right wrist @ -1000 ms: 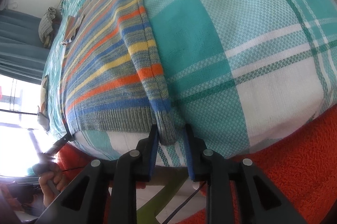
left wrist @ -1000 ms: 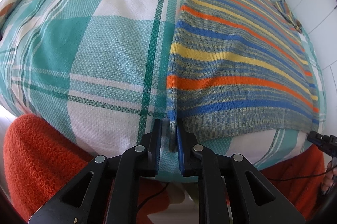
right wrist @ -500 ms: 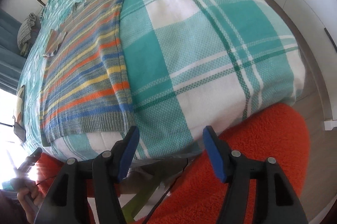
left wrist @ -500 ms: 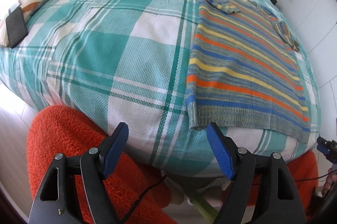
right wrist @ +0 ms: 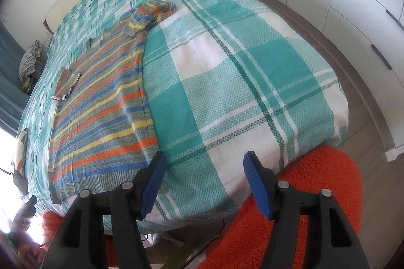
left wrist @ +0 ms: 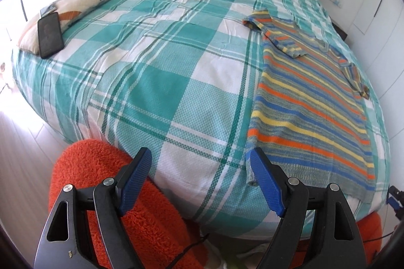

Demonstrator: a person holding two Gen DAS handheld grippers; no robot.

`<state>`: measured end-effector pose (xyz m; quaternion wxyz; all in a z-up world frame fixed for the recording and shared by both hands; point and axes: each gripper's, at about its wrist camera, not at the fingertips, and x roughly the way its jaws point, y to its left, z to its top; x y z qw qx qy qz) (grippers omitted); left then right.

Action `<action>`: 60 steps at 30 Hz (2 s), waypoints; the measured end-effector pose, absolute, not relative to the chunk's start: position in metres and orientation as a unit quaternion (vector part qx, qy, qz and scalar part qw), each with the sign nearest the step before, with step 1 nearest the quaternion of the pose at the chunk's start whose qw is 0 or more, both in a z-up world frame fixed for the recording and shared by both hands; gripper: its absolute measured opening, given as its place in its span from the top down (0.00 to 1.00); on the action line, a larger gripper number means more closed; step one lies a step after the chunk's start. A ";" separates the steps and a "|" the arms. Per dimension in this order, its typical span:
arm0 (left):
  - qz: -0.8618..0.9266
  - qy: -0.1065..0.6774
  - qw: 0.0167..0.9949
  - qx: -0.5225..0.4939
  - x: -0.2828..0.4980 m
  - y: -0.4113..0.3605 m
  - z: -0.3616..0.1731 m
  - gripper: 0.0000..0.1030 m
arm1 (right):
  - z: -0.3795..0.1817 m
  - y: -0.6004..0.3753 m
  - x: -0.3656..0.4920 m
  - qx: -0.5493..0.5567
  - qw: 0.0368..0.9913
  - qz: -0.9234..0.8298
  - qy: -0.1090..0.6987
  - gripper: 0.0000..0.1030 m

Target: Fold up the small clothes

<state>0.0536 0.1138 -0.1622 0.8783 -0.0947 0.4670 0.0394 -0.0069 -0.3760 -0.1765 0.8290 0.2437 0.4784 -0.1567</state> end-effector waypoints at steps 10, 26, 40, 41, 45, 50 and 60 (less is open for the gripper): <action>0.052 0.456 0.885 -0.086 0.054 0.112 -0.160 0.18 | -0.174 -0.379 -0.010 0.246 0.835 -0.165 0.464 0.39; 0.054 0.453 0.886 -0.086 0.054 0.111 -0.159 0.18 | -0.170 -0.375 -0.010 0.237 0.842 -0.161 0.457 0.39; 0.052 0.447 0.889 -0.082 0.053 0.110 -0.155 0.18 | -0.164 -0.369 -0.009 0.228 0.849 -0.152 0.452 0.39; 0.053 0.444 0.891 -0.082 0.052 0.110 -0.154 0.18 | -0.161 -0.370 -0.005 0.224 0.850 -0.142 0.455 0.39; 0.061 0.438 0.893 -0.088 0.051 0.114 -0.153 0.15 | -0.117 -0.375 0.024 0.156 0.884 -0.099 0.430 0.39; 0.062 0.443 0.890 -0.081 0.054 0.110 -0.155 0.15 | -0.044 -0.376 0.090 0.001 0.930 -0.063 0.361 0.25; 0.080 0.454 0.885 -0.070 0.052 0.115 -0.153 0.15 | -0.158 -0.319 0.304 -0.128 0.868 0.040 0.479 0.35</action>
